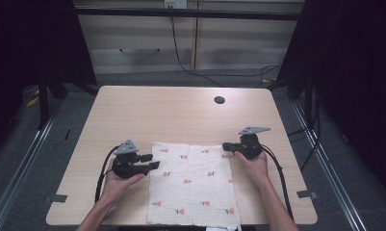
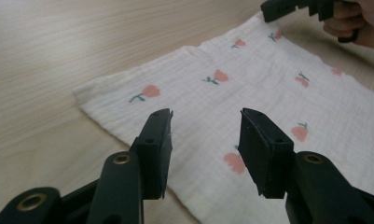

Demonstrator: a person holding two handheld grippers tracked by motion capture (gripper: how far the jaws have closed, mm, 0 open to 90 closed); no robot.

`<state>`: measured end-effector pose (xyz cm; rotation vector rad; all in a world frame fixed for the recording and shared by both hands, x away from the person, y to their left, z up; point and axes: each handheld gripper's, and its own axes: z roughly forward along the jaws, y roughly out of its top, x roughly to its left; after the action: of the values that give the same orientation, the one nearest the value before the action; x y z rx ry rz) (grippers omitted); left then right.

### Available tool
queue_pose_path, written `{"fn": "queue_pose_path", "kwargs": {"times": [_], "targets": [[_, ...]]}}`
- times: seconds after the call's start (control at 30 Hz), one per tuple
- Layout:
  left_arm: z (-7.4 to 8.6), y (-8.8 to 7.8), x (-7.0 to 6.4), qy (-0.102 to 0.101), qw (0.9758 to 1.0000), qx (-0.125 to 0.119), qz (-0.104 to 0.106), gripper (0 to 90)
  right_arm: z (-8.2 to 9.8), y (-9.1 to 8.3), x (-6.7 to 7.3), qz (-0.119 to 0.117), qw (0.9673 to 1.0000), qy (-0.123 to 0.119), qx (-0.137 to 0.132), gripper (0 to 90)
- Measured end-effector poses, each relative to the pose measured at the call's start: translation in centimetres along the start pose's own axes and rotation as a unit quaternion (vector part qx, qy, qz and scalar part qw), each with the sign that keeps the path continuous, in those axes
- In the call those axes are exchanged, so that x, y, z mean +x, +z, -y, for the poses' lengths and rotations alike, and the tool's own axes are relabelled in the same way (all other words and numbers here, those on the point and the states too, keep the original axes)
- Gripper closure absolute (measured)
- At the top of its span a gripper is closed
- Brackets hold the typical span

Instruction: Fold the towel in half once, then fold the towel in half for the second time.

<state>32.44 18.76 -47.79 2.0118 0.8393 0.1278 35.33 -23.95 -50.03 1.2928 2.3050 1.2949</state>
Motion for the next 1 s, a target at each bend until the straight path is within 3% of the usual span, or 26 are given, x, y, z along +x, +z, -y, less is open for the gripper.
{"fn": "queue_pose_path", "kwargs": {"times": [0.1,0.17,0.2,0.27,0.33,0.4,0.67,0.8,0.87,1.0], "targets": [[-0.7,0.2,1.3,-0.015,0.9999,-0.006,-0.004,52.3,-0.1,0.1,0.2,-0.001,1.0,-0.001,0.002,86.2],[-1.1,0.6,2.0,-0.013,0.9997,-0.007,-0.018,52.2,-0.1,0.1,0.2,-0.002,1.0,-0.004,0.002,86.3],[-1.2,0.9,2.4,-0.024,0.9995,-0.012,-0.016,52.4,-0.1,0.1,0.3,-0.004,1.0,-0.004,0.001,86.3],[-1.5,1.6,2.9,-0.029,0.9995,0.0,-0.016,52.0,-0.2,0.0,0.3,-0.003,1.0,-0.001,0.003,86.2],[-1.7,2.2,3.4,-0.019,0.9996,0.007,-0.019,51.7,-0.2,0.0,0.2,-0.004,1.0,-0.002,0.002,86.3],[-1.9,2.5,4.0,-0.032,0.9991,0.021,-0.017,49.8,-0.1,0.0,0.2,-0.004,1.0,-0.005,0.002,86.3],[-2.5,3.8,5.0,-0.027,0.9988,0.029,-0.028,50.7,-0.2,-0.1,0.2,-0.005,1.0,-0.004,0.004,86.3],[-2.8,4.1,5.8,-0.045,0.9975,0.029,-0.046,51.1,-0.2,-0.2,0.2,-0.006,1.0,-0.004,0.003,86.2],[-2.8,4.4,6.0,-0.048,0.9975,0.031,-0.041,51.2,-0.1,-0.1,0.2,-0.006,1.0,-0.004,0.004,86.2],[-2.8,4.9,6.1,-0.037,0.9969,0.045,-0.052,53.1,0.0,-0.1,0.1,-0.004,1.0,-0.003,0.008,86.2]]}}
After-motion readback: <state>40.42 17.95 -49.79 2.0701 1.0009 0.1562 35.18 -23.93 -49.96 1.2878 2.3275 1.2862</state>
